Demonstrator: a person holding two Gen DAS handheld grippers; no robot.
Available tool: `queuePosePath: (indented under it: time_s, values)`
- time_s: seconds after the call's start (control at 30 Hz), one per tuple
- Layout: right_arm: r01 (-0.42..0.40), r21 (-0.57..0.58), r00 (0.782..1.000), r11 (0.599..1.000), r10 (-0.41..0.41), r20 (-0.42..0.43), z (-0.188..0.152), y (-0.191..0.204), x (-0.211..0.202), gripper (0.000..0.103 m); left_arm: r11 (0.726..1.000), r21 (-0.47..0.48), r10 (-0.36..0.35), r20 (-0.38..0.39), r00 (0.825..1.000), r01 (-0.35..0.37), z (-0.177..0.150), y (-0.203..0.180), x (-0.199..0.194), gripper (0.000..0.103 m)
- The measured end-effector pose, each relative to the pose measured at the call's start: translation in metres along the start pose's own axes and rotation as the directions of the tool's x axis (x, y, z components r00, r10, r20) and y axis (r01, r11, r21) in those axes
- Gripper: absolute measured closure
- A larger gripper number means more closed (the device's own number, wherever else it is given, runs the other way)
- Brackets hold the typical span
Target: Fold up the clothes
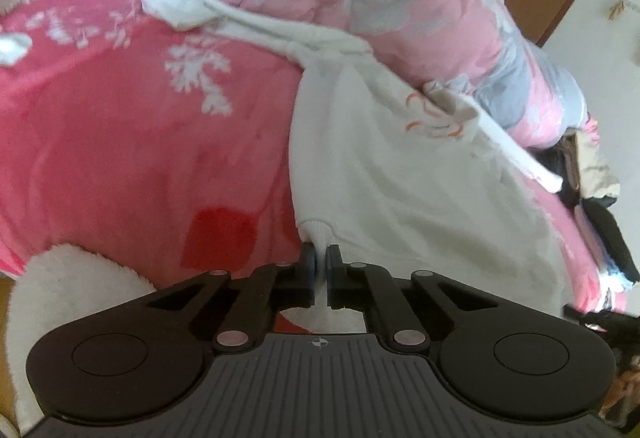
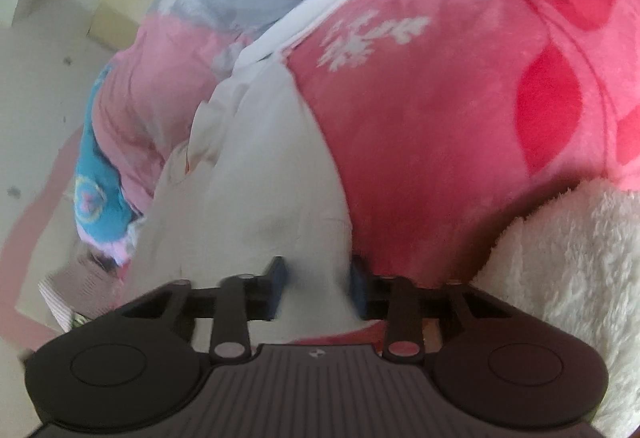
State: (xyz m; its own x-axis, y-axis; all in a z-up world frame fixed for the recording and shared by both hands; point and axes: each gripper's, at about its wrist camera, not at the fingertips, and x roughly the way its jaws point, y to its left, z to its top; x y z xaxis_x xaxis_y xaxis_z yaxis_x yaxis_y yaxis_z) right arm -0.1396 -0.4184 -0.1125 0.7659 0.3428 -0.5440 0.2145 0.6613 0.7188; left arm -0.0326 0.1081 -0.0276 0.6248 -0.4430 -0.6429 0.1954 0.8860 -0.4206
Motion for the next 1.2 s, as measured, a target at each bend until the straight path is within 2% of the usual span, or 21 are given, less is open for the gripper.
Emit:
queuePosePath:
  time_s: [0.03,0.13,0.2,0.37,0.5,0.6,0.7,0.8,0.9,1.03,1.17,1.2]
  values:
    - [0.002,-0.014,1.000,1.000,-0.002,0.009,-0.003,0.002,-0.001,0.096,1.000,0.007,-0.009,0.006,1.000,0.009,0.001,-0.004,-0.007,0.101]
    - [-0.029,-0.027,0.998,0.999,0.031,0.058,-0.004,0.008,-0.016,0.097,0.998,0.027,-0.053,0.018,0.998,0.052,0.002,-0.014,-0.031,0.101]
    - [-0.078,-0.042,0.992,0.996,0.081,0.093,-0.003,0.014,-0.033,0.097,0.996,0.033,-0.078,0.022,0.997,0.077,-0.002,-0.018,-0.046,0.101]
    - [-0.158,-0.098,0.975,0.983,0.171,0.143,-0.005,0.036,-0.074,0.097,0.990,-0.027,-0.136,0.049,0.990,0.137,-0.015,-0.013,-0.082,0.101]
    - [-0.171,-0.130,0.970,0.977,0.190,0.154,-0.011,0.047,-0.102,0.097,0.988,-0.048,-0.144,0.060,0.988,0.147,-0.032,-0.009,-0.105,0.101]
    - [-0.133,-0.130,0.977,0.983,0.152,0.152,-0.020,0.045,-0.110,0.097,0.992,-0.044,-0.121,0.037,0.992,0.122,-0.047,-0.004,-0.102,0.101]
    - [-0.085,-0.096,0.988,0.992,0.096,0.122,-0.028,0.031,-0.103,0.097,0.995,-0.044,-0.090,-0.011,0.996,0.090,-0.057,0.005,-0.082,0.101]
    - [-0.007,-0.097,0.997,0.995,0.014,0.069,-0.032,0.020,-0.087,0.097,0.999,-0.015,-0.054,-0.074,0.996,0.053,-0.065,0.008,-0.061,0.101]
    - [0.085,-0.134,0.996,0.987,-0.081,0.036,-0.035,0.019,-0.073,0.097,0.999,0.046,-0.001,-0.118,0.993,0.006,-0.070,0.008,-0.044,0.101]
    - [0.213,-0.200,0.976,0.956,-0.216,0.010,-0.038,0.023,-0.055,0.097,0.992,0.117,0.064,-0.172,0.983,-0.044,-0.075,0.013,-0.018,0.101]
    - [0.333,-0.268,0.938,0.904,-0.348,-0.007,-0.042,0.027,-0.037,0.093,0.988,0.135,0.106,-0.259,0.960,-0.073,-0.080,0.021,0.010,0.098]
    - [0.361,-0.285,0.925,0.888,-0.380,-0.009,-0.042,0.028,-0.033,0.088,0.988,0.135,0.115,-0.271,0.956,-0.080,-0.080,0.024,0.013,0.097]
